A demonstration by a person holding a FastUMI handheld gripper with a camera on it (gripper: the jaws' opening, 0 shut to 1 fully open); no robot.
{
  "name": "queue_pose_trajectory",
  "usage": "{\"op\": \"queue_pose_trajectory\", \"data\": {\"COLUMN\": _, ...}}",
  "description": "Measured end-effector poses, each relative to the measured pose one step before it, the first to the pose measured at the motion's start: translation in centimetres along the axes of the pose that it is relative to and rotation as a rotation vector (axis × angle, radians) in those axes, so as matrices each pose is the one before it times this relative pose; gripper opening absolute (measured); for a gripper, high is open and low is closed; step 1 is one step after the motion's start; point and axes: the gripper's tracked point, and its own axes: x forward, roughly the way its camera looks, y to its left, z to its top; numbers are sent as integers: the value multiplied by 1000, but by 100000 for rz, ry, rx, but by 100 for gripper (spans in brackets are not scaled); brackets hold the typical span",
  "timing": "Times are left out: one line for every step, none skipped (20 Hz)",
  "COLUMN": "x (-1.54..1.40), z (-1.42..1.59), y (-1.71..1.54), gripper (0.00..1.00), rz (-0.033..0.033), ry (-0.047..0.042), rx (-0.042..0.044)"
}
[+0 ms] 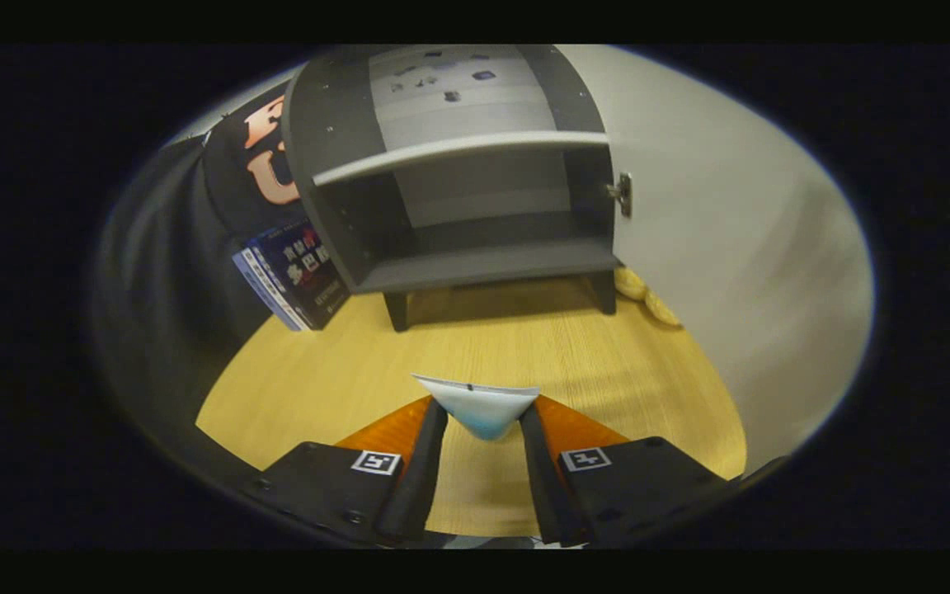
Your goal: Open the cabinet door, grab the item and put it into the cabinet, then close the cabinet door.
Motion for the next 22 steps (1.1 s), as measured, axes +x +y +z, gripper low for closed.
{"op": "queue_pose_trajectory", "data": {"x": -771, "z": 3131, "y": 772, "gripper": 57, "rz": 1755, "ry": -4637, "rx": -421}}
{"op": "queue_pose_trajectory", "data": {"x": -665, "z": 3234, "y": 919, "gripper": 57, "rz": 2729, "ry": -4486, "rx": -484}}
{"op": "queue_pose_trajectory", "data": {"x": -801, "z": 3559, "y": 909, "gripper": 57, "rz": 2444, "ry": -4230, "rx": -490}}
{"op": "queue_pose_trajectory", "data": {"x": -197, "z": 3449, "y": 598, "gripper": 57, "rz": 992, "ry": -4062, "rx": -1296}}
{"op": "queue_pose_trajectory", "data": {"x": 153, "z": 3290, "y": -83, "gripper": 57, "rz": -430, "ry": -4176, "rx": -1121}}
{"op": "queue_pose_trajectory", "data": {"x": 552, "z": 2924, "y": -54, "gripper": 57, "rz": -768, "ry": -2957, "rx": -1048}}
{"op": "queue_pose_trajectory", "data": {"x": 719, "z": 2381, "y": -94, "gripper": 56, "rz": -1500, "ry": -1303, "rx": -1521}}
{"op": "queue_pose_trajectory", "data": {"x": 883, "z": 2082, "y": -182, "gripper": 56, "rz": -1604, "ry": -84, "rx": -1285}}
{"op": "queue_pose_trajectory", "data": {"x": 1297, "z": 1907, "y": 143, "gripper": 56, "rz": 62, "ry": -1427, "rx": -614}}
{"op": "queue_pose_trajectory", "data": {"x": 1506, "z": 2011, "y": 202, "gripper": 56, "rz": 1264, "ry": -2150, "rx": -155}}
{"op": "queue_pose_trajectory", "data": {"x": 1464, "z": 1628, "y": -119, "gripper": 56, "rz": 765, "ry": -502, "rx": 311}}
{"op": "queue_pose_trajectory", "data": {"x": 1394, "z": 844, "y": -257, "gripper": 56, "rz": 88, "ry": 1882, "rx": 739}}
{"op": "queue_pose_trajectory", "data": {"x": 1224, "z": 348, "y": -156, "gripper": 56, "rz": -49, "ry": 2168, "rx": 937}}
{"op": "queue_pose_trajectory", "data": {"x": 1218, "z": 487, "y": -118, "gripper": 56, "rz": -449, "ry": 2007, "rx": 674}}
{"op": "queue_pose_trajectory", "data": {"x": 1151, "z": 310, "y": -167, "gripper": 57, "rz": -833, "ry": 1930, "rx": 306}}
{"op": "queue_pose_trajectory", "data": {"x": 941, "z": 133, "y": -194, "gripper": 57, "rz": -1111, "ry": 2364, "rx": -633}}
{"op": "queue_pose_trajectory", "data": {"x": 775, "z": 103, "y": -146, "gripper": 57, "rz": -1033, "ry": 2031, "rx": -895}}
{"op": "queue_pose_trajectory", "data": {"x": 828, "z": -40, "y": 41, "gripper": 57, "rz": -426, "ry": 1806, "rx": -1300}}
{"op": "queue_pose_trajectory", "data": {"x": 489, "z": -137, "y": 12, "gripper": 56, "rz": 164, "ry": 2776, "rx": -1518}}
{"op": "queue_pose_trajectory", "data": {"x": 519, "z": -284, "y": 180, "gripper": 57, "rz": 319, "ry": 2819, "rx": -767}}
{"op": "queue_pose_trajectory", "data": {"x": 525, "z": -156, "y": 356, "gripper": 57, "rz": 867, "ry": 1863, "rx": 117}}
{"op": "queue_pose_trajectory", "data": {"x": 445, "z": -235, "y": 326, "gripper": 57, "rz": 1088, "ry": 1598, "rx": 281}}
